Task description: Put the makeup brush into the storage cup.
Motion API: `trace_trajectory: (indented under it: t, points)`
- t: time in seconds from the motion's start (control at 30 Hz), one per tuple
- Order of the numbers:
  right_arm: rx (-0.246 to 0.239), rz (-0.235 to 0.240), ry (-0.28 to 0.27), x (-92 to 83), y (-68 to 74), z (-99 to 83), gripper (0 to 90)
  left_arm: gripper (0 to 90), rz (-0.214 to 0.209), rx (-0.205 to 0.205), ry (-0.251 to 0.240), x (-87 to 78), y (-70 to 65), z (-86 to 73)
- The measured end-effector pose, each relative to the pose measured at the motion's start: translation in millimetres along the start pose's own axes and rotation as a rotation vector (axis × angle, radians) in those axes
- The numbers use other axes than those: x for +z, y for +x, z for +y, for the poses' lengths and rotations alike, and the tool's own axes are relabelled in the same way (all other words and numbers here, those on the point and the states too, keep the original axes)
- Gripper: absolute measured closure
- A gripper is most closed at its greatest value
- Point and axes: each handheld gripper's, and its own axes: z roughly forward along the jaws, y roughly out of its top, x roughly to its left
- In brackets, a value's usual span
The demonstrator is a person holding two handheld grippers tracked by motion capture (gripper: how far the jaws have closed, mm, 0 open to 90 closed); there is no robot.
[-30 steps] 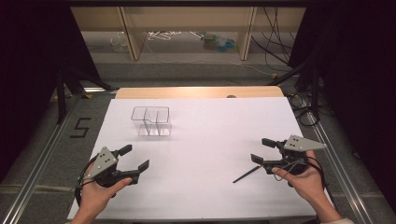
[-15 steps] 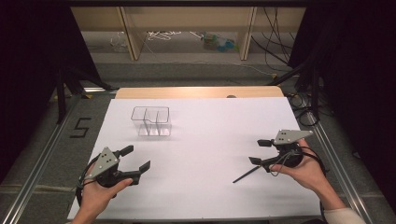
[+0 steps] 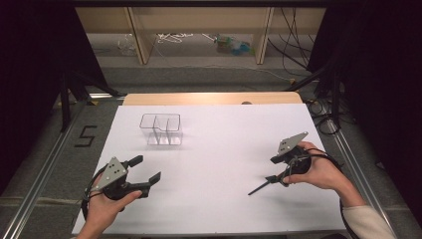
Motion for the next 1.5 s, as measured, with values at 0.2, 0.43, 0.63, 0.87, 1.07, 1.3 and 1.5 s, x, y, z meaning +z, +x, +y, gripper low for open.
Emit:
trace_trajectory:
  t: [0.2,0.43,0.63,0.87,1.07,1.3,1.5]
  points:
    - [-0.031,0.028,0.114,8.6,0.7,0.3,26.9,15.2,0.006,0.004,0.007,-0.4,0.0,0.2]
    - [-0.105,0.032,0.256,24.2,0.2,3.8,28.7,15.1,0.004,0.0,0.01,0.0,-1.0,0.0]
    - [-0.137,0.017,0.332,33.3,-2.7,2.8,29.2,15.2,0.004,0.0,0.011,-0.1,-0.9,-0.1]
    - [-0.161,0.002,0.393,40.1,-3.6,4.5,31.0,15.2,0.001,-0.01,0.012,0.5,-2.2,-0.2]
    - [-0.182,0.012,0.437,45.9,-2.6,5.9,34.5,15.2,0.0,-0.023,0.012,0.4,-3.0,-0.5]
    - [-0.212,0.033,0.47,47.0,1.0,10.5,44.0,15.2,-0.002,0.003,0.016,0.6,-1.6,-0.1]
    - [-0.271,0.047,0.53,49.2,5.3,17.4,57.8,15.3,-0.004,-0.005,0.017,0.8,-2.5,-0.3]
